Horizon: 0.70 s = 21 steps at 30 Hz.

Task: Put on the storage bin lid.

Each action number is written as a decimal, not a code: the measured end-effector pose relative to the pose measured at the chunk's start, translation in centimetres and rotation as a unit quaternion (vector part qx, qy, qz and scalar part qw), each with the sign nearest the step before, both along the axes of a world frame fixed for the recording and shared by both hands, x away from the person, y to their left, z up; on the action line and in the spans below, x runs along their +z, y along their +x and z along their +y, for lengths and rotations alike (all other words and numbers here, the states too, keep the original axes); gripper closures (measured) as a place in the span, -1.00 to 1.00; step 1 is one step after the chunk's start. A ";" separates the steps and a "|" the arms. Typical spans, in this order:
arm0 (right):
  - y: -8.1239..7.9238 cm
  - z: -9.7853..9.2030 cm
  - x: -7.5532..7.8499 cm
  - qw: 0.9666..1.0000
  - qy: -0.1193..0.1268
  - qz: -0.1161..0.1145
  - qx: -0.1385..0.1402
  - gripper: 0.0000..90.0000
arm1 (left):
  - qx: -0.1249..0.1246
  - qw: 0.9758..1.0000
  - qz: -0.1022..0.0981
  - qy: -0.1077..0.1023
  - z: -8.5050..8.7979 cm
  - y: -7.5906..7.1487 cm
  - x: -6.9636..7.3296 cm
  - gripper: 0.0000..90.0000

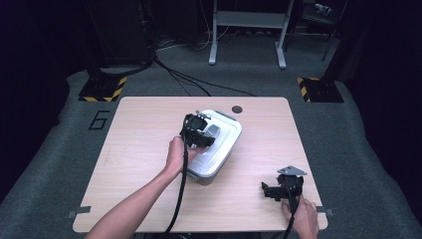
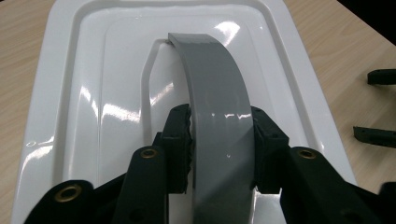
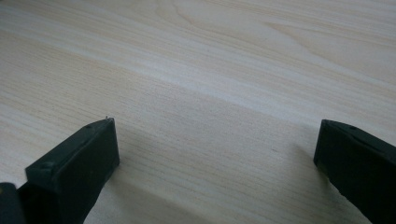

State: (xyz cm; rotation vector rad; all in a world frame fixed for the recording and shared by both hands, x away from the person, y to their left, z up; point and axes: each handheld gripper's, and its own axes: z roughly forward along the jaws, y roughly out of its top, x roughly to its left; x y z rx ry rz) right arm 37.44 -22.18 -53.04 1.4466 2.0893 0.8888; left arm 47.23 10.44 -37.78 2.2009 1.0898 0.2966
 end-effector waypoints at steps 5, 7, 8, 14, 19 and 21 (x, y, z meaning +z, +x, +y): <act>0.0 0.0 0.0 1.000 -0.001 -0.001 -0.001 -1.00 | 0.002 1.000 -0.001 -0.006 0.3 0.1 0.0 -0.09; 0.0 0.0 0.0 1.000 0.000 0.000 0.000 -1.00 | 0.002 1.000 -0.005 -0.007 0.5 0.1 0.1 -0.25; 0.0 0.0 0.0 1.000 0.000 0.000 0.000 -1.00 | 0.001 1.000 -0.005 -0.009 0.7 0.1 0.2 -0.31; 0.0 0.0 0.0 1.000 0.000 0.000 0.000 -1.00 | -0.004 1.000 -0.023 -0.011 1.9 -0.3 1.2 -0.59; 0.0 0.0 0.0 1.000 0.000 0.000 0.000 -1.00 | 0.007 0.999 -0.033 -0.019 3.9 -0.6 2.0 -0.68; 0.0 0.0 0.0 1.000 0.000 0.000 0.000 -1.00 | 0.013 0.999 -0.039 -0.023 5.3 -0.8 2.5 -0.69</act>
